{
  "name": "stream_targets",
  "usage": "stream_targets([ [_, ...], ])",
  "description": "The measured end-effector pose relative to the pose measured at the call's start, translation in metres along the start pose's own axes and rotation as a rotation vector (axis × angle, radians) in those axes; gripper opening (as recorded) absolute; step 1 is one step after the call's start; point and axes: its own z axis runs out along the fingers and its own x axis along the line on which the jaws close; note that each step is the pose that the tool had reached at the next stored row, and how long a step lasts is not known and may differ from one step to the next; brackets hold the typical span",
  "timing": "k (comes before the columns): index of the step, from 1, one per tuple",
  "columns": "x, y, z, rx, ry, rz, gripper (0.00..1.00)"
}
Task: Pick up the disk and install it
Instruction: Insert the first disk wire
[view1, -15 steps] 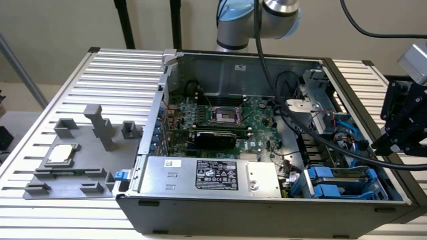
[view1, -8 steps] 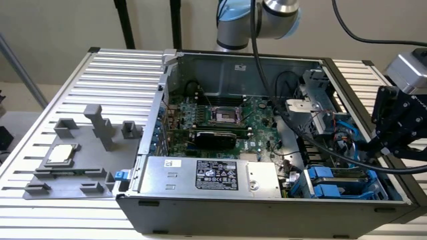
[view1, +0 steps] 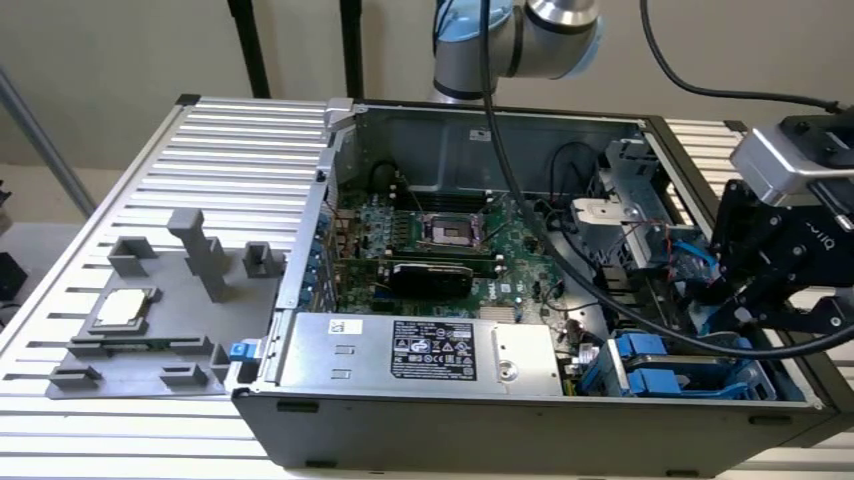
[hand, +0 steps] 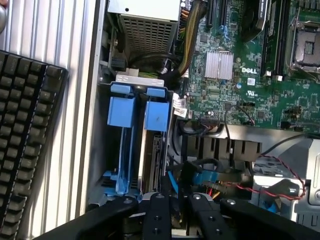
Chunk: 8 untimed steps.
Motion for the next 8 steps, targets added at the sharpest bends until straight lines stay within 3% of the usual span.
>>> stream_targets([
  [3, -0.003, 0.0057, 0.0014, -0.0005, 0.0004, -0.007, 0.34],
  [8, -0.006, 0.0168, 0.0028, -0.0013, 0.0014, -0.018, 0.34],
])
